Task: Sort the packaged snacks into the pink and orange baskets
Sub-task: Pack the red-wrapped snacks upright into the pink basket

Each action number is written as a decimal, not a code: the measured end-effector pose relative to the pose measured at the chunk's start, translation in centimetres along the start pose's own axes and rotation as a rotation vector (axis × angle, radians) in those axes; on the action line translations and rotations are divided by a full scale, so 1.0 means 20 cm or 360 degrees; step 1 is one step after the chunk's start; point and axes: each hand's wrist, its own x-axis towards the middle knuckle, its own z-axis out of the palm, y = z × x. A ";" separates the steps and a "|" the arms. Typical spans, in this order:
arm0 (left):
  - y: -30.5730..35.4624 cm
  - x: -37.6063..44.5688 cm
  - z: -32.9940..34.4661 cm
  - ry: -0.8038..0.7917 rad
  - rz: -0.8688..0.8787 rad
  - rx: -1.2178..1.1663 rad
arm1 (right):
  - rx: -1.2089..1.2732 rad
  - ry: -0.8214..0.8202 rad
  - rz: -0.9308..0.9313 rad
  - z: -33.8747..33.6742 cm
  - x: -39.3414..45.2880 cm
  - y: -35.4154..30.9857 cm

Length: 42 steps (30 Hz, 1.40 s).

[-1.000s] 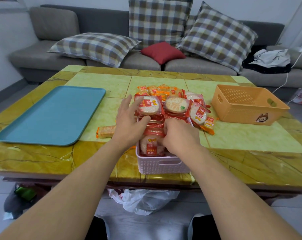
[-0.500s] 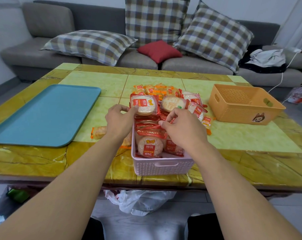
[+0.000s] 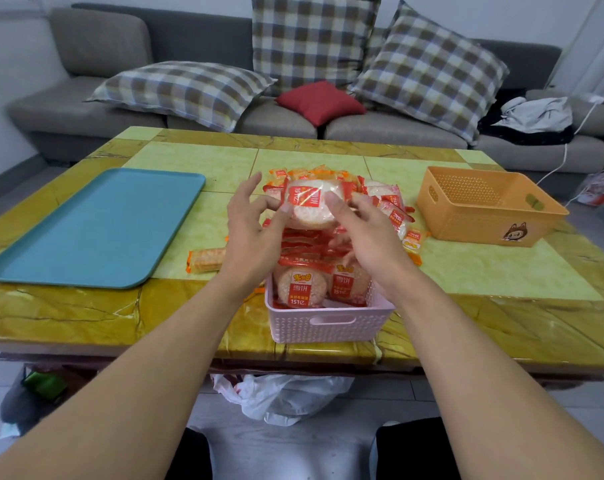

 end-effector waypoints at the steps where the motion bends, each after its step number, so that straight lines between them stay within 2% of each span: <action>1: 0.00 -0.01 0.01 -0.0062 0.0051 0.0017 | 0.0085 0.0069 -0.0027 -0.01 0.01 0.00; 4: 0.01 -0.03 0.01 -0.0250 0.0054 0.0075 | 0.0105 0.0234 -0.0111 -0.06 0.05 0.02; 6: 0.01 -0.04 0.00 -0.0424 0.0062 0.0290 | -0.0093 0.0264 -0.0168 -0.13 0.06 0.01; 9: 0.02 -0.05 0.01 -0.0685 0.0109 0.0797 | -0.0476 0.0113 -0.0169 -0.23 0.03 -0.03; 13: 0.01 -0.04 0.06 -0.0728 0.0003 0.1170 | -0.0909 -0.0161 -0.0039 -0.30 -0.01 -0.07; 18: 0.00 -0.03 0.07 -0.0741 -0.0060 0.1229 | -0.1399 -0.0242 0.0046 -0.23 -0.04 -0.02; 25: 0.00 -0.04 0.06 -0.0784 -0.0004 0.1237 | -0.1501 -0.0089 -0.0133 -0.11 -0.01 0.04; 28: 0.00 -0.05 0.06 -0.0765 -0.0024 0.1252 | -0.1653 -0.0149 -0.0219 -0.10 0.01 0.05; 33: 0.00 -0.05 0.06 -0.0748 -0.0077 0.1221 | -0.1901 -0.0326 -0.0203 -0.13 0.00 0.05; 42: -0.01 -0.05 0.06 -0.0747 -0.0092 0.1221 | -0.1997 -0.0203 -0.0463 -0.11 0.00 0.05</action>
